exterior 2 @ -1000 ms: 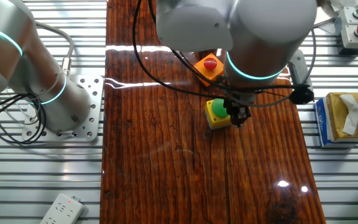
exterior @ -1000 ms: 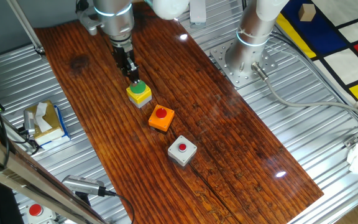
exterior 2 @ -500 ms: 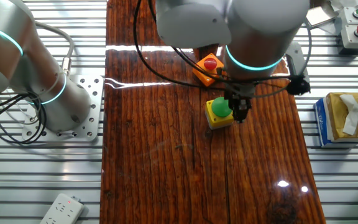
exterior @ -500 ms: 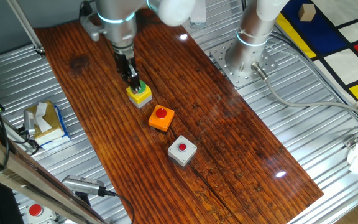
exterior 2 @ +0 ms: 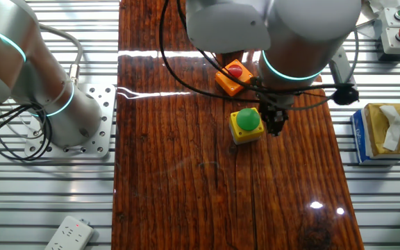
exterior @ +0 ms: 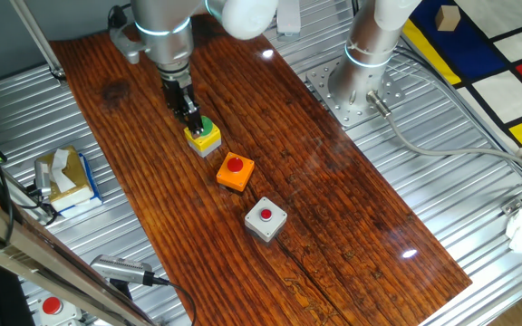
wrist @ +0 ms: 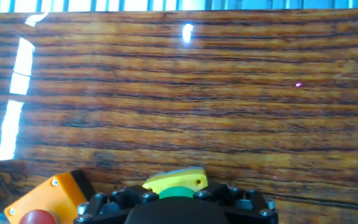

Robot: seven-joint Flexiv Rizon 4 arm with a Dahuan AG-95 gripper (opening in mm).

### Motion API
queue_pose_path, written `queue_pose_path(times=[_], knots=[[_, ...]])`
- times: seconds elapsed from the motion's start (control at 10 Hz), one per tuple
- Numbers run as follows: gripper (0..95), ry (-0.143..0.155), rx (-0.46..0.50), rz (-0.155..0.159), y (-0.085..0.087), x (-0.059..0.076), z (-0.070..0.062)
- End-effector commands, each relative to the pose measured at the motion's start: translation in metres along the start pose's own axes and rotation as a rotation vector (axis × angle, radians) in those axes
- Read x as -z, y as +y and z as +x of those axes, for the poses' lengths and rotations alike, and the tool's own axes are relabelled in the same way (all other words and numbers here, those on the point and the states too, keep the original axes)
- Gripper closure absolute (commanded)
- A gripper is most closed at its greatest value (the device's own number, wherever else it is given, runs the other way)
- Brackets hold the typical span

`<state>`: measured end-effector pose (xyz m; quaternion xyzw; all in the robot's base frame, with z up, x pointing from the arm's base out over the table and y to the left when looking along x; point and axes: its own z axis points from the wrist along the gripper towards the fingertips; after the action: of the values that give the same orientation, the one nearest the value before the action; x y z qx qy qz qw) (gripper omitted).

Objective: Press three buttons from left to right in sequence

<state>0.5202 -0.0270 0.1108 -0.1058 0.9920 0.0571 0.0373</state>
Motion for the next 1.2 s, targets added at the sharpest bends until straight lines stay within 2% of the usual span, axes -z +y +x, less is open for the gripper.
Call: queue_pose_path(times=[0.1,0.2,0.6,0.7,0.8,1.2], knots=[[0.0,-0.002,0.034,0.009,-0.004,0.006,-0.006],[19.0,0.0,0.041,0.012,-0.01,0.01,-0.008],[19.0,-0.004,0.072,0.014,-0.036,0.023,0.001],[19.0,-0.013,0.07,0.01,-0.043,0.021,0.004],[0.0,-0.017,0.068,0.005,-0.045,0.02,0.005],[0.0,-0.021,0.055,-0.004,-0.048,0.005,0.008]])
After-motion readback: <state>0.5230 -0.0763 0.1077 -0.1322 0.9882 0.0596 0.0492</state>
